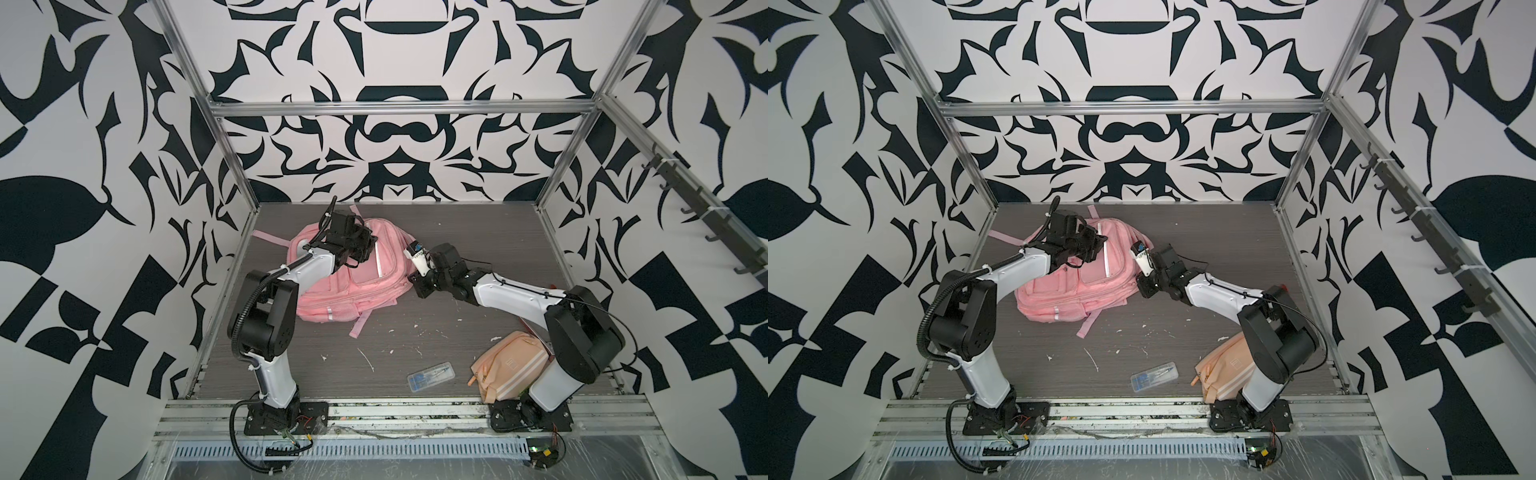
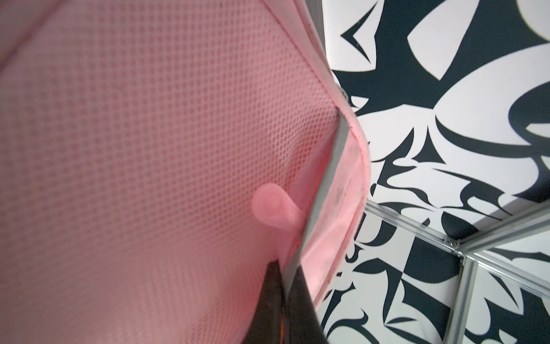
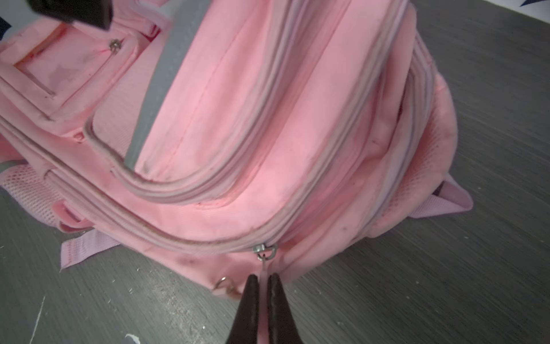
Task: Pack books, pencil case, and school supplies into a backpack
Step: Unzip the student bag at the center of the table.
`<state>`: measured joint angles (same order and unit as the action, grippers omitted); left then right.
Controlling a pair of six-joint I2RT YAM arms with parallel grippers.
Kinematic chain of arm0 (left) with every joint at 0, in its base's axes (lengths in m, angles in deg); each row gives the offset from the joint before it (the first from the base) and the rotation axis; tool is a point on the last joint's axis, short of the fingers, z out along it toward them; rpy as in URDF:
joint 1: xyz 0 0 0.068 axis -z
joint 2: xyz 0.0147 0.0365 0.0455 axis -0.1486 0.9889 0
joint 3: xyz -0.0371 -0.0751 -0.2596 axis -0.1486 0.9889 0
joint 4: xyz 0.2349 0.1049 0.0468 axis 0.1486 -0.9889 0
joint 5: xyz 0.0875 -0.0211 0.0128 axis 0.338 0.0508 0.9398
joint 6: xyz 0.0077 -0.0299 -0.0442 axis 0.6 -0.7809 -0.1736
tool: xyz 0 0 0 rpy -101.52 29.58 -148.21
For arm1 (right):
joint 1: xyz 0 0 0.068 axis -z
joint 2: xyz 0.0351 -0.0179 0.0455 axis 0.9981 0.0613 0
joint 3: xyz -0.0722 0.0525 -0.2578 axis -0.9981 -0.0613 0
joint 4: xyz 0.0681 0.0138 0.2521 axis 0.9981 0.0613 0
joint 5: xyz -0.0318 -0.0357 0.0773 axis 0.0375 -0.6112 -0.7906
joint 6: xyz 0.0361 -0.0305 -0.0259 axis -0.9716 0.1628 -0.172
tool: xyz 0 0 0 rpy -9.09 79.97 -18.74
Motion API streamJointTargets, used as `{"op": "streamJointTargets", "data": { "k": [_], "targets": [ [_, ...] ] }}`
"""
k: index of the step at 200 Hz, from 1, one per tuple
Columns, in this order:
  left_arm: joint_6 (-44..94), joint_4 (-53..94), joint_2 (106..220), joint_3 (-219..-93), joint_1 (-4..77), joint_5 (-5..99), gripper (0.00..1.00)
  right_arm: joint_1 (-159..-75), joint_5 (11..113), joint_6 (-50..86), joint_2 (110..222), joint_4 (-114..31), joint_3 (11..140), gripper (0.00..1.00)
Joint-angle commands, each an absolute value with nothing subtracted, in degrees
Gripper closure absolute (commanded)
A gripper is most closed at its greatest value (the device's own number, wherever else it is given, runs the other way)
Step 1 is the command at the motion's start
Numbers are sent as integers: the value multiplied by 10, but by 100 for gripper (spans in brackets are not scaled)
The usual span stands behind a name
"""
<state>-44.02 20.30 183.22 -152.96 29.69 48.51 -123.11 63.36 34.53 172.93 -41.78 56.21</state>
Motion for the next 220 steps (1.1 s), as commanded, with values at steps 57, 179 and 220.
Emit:
{"op": "streamJointTargets", "data": {
  "k": [57,179,220],
  "targets": [
    [-489,149,1898,-1665,310,581,100,-1375,776,253,1776,-469,577,100],
    [-488,155,1888,-1610,321,544,100,-1456,612,39,1913,-717,656,100],
    [-487,153,1872,-1604,321,547,100,-1452,639,0,1914,-732,687,100]
  ]
}}
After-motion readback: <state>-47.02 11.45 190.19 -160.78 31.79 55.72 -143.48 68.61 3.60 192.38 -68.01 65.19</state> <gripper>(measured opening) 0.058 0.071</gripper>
